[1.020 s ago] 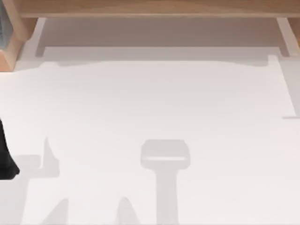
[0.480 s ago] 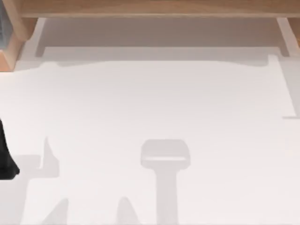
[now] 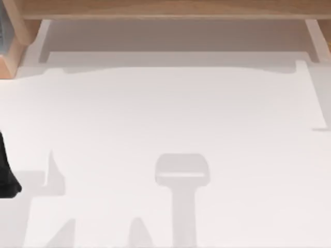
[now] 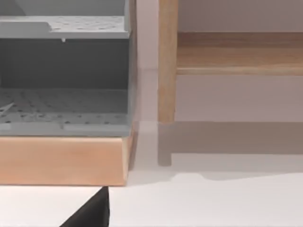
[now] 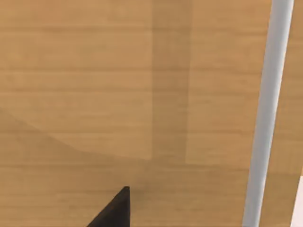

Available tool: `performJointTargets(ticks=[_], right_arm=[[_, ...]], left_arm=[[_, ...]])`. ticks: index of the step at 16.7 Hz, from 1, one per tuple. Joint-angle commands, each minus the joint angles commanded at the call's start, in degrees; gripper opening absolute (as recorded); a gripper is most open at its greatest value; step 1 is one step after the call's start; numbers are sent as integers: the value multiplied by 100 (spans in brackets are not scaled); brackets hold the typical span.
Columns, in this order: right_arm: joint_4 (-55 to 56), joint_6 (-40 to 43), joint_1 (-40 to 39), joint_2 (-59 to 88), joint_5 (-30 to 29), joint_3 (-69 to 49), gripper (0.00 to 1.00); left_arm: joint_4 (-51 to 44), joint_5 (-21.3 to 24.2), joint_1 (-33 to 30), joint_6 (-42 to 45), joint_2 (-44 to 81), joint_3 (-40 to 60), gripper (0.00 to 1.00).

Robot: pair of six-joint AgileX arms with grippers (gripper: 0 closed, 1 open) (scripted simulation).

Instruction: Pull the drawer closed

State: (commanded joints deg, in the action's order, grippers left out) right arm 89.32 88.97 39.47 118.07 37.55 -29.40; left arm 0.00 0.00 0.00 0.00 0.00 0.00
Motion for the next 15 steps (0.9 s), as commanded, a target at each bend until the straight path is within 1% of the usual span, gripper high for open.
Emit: performJointTargets(ticks=[9, 10, 15], right_arm=[[0, 0, 0, 0, 0, 0, 2], [0, 0, 0, 0, 0, 0, 0], [0, 0, 0, 0, 0, 0, 0]], left_arm=[[0, 0, 0, 0, 0, 0, 100], [0, 0, 0, 0, 0, 0, 100], [0, 0, 0, 0, 0, 0, 100]])
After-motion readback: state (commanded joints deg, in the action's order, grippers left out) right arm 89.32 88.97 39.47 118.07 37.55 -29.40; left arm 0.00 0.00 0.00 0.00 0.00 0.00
